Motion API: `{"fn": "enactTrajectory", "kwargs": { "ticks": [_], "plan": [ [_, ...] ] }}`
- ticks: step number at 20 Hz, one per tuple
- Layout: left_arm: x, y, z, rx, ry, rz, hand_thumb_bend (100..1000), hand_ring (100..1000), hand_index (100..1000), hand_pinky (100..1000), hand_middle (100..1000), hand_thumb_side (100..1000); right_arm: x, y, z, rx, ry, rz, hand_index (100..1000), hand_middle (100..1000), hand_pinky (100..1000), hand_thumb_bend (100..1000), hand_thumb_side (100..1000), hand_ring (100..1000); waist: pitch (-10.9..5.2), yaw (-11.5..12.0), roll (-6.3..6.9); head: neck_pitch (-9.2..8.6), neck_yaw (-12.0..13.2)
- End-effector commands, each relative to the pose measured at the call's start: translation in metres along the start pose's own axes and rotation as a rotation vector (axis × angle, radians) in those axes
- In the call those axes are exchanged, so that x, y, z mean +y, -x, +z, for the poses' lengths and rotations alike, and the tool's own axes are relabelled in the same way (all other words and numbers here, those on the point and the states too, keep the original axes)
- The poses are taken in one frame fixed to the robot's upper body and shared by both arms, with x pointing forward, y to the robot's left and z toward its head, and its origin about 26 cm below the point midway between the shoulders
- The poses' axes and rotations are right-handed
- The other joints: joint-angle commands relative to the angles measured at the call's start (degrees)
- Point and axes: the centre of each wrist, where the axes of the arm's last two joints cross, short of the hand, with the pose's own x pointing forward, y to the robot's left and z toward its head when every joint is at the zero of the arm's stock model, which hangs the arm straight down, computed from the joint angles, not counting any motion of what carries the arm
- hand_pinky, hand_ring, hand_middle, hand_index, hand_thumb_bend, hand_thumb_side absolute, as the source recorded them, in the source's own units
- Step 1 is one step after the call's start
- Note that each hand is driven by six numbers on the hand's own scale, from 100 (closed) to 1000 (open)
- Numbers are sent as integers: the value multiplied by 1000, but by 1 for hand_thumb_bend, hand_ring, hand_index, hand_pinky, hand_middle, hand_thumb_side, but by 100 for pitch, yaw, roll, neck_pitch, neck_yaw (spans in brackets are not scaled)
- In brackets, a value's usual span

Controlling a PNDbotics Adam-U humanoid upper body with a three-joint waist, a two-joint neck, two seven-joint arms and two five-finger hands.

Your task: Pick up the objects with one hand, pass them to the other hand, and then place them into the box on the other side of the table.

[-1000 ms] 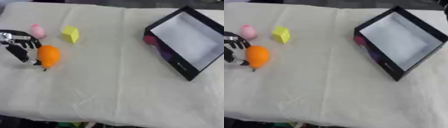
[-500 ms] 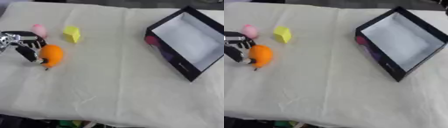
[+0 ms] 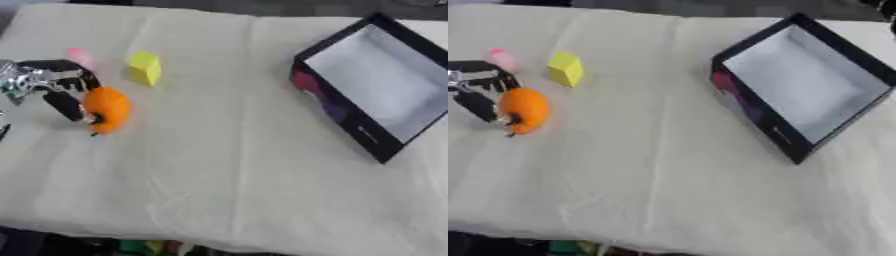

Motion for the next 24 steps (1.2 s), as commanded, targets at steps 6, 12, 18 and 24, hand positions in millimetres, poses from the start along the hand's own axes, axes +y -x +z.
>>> {"fn": "enactTrajectory", "kwargs": {
  "ticks": [6, 12, 18, 24],
  "plan": [
    [16, 1, 16, -32, 0, 18, 119, 714, 651, 782, 630, 278, -6, -12, -4, -34, 2, 21, 863, 826, 864, 100, 573, 763, -7, 5, -49, 30, -86],
    [24, -7, 32, -51, -108, 16, 129, 661, 594, 754, 566, 224, -6, -15, -4, -40, 0, 23, 863, 828, 865, 100, 573, 763, -13, 14, -65, 30, -169],
    [31, -22, 54, -92, -272, 51, 154, 622, 572, 729, 537, 189, -2, -26, -6, -77, -27, 33, 864, 831, 867, 100, 566, 767, -29, 20, -89, 30, -267],
    [31, -48, 65, -164, -433, 80, 166, 601, 569, 715, 525, 170, 26, -60, -9, -155, -145, 146, 864, 832, 867, 100, 534, 772, -64, 15, -130, 30, -273]
  ]
}}
